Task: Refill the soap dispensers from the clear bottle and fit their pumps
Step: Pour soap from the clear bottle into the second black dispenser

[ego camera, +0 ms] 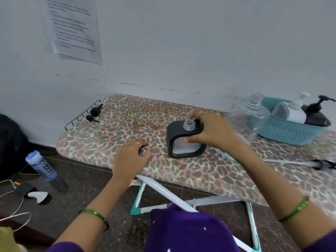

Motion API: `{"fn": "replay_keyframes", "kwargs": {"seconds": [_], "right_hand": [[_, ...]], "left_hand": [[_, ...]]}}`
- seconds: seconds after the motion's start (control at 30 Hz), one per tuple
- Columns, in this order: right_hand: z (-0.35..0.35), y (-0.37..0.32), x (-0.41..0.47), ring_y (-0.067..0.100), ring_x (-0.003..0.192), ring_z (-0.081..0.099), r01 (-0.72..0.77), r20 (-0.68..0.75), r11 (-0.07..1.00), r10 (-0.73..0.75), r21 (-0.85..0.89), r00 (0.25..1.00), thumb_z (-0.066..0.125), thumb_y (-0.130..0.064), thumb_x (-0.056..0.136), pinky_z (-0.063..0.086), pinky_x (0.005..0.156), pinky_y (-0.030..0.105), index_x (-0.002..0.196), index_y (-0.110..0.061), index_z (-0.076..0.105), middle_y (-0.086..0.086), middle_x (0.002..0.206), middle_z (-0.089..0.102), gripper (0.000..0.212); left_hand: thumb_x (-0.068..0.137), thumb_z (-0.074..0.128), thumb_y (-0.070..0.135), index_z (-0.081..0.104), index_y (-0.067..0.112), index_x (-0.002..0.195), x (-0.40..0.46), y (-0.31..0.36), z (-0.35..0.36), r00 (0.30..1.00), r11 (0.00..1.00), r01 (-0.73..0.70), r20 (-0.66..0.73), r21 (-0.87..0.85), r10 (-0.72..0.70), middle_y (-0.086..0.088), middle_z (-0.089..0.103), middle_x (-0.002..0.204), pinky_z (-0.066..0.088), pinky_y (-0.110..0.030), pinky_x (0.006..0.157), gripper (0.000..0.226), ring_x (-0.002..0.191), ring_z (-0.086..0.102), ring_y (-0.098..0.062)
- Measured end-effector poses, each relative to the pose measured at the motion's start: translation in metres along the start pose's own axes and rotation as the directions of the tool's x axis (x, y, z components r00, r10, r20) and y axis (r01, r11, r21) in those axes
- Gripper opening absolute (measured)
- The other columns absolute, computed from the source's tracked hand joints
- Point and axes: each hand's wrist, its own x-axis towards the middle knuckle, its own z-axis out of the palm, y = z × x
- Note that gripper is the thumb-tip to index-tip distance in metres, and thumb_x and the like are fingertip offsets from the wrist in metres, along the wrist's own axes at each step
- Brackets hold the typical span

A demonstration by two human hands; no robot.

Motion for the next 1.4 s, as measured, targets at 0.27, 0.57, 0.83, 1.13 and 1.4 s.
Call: {"fn": "replay_keyframes", "kwargs": {"seconds": [0.27, 0.57, 0.83, 1.13, 1.4], "right_hand": [[0.01, 0.007, -0.012, 0.023, 0.113, 0.053, 0.019, -0.041, 1.0, -0.018, 0.019, 0.999, 0.073, -0.054, 0.072, 0.044, 0.09, 0.034, 0.13, -0.024, 0.051, 0.0, 0.125, 0.055, 0.069], [0.014, 0.022, -0.082, 0.012, 0.127, 0.037, 0.154, -0.707, 0.966, 0.04, 0.208, 0.706, 0.076, -0.037, 0.079, 0.025, 0.109, 0.016, 0.125, -0.009, 0.052, 0.006, 0.133, 0.043, 0.059], [0.007, 0.072, -0.074, 0.011, 0.125, 0.038, -0.078, -0.518, 0.832, 0.412, 0.549, 0.75, 0.081, -0.037, 0.072, 0.029, 0.105, 0.022, 0.139, -0.019, 0.025, -0.003, 0.134, 0.035, 0.089], [0.01, 0.075, -0.052, 0.009, 0.109, 0.05, -0.06, -0.474, 0.808, 0.401, 0.586, 0.784, 0.08, -0.033, 0.074, 0.04, 0.097, 0.025, 0.136, -0.016, 0.031, -0.006, 0.12, 0.049, 0.08], [0.011, 0.076, -0.034, 0.01, 0.096, 0.06, -0.036, -0.534, 0.863, 0.344, 0.505, 0.772, 0.083, -0.034, 0.07, 0.047, 0.088, 0.021, 0.12, -0.017, 0.038, -0.002, 0.107, 0.06, 0.069]], "left_hand": [[0.091, 0.063, 0.029, 0.069, 0.014, 0.114, 0.005, -0.001, -0.005, 0.996, 1.0, -0.003, 0.094, -0.006, 0.003, 0.0, 0.068, 0.117, 0.046, -0.03, 0.089, 0.028, 0.107, 0.06, -0.02], [0.096, 0.055, 0.024, 0.07, 0.012, 0.103, 0.01, -0.004, -0.001, 0.995, 0.997, -0.019, 0.099, -0.069, 0.026, -0.002, 0.067, 0.1, 0.044, -0.031, 0.068, 0.02, 0.081, 0.06, -0.019], [0.098, 0.026, 0.06, 0.058, 0.019, 0.087, 0.003, 0.021, -0.009, 0.997, 0.937, -0.024, 0.058, -0.348, 0.047, -0.009, 0.053, 0.064, 0.04, -0.038, 0.057, 0.053, 0.06, 0.053, -0.021], [0.066, 0.059, 0.082, 0.015, 0.025, 0.151, 0.003, 0.07, 0.007, 0.979, 0.748, 0.033, 0.172, -0.663, 0.11, 0.023, 0.049, 0.124, 0.047, -0.011, 0.09, 0.111, 0.112, 0.052, 0.013], [0.073, 0.069, 0.045, 0.037, 0.029, 0.131, 0.004, 0.079, 0.015, 0.992, 0.784, 0.003, 0.103, -0.621, 0.078, 0.015, 0.057, 0.108, 0.047, -0.003, 0.075, 0.068, 0.095, 0.058, 0.011]]}}
